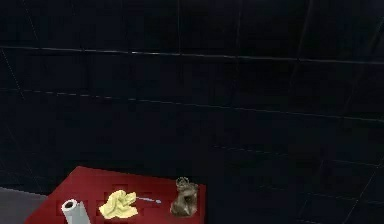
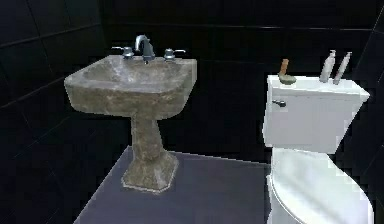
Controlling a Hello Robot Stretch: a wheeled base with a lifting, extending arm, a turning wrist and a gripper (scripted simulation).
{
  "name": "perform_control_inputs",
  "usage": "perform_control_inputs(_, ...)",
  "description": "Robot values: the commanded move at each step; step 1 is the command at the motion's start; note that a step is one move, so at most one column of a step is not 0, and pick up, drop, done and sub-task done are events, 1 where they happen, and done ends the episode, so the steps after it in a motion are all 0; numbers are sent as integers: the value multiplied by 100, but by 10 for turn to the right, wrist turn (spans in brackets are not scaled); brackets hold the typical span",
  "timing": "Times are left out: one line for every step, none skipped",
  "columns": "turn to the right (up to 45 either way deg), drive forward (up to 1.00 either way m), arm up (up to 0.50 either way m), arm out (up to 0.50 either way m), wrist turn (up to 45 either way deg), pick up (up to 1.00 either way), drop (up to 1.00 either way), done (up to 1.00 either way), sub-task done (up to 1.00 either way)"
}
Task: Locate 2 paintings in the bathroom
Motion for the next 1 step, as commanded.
perform_control_inputs(450,0,0,0,0,0,0,0,0)
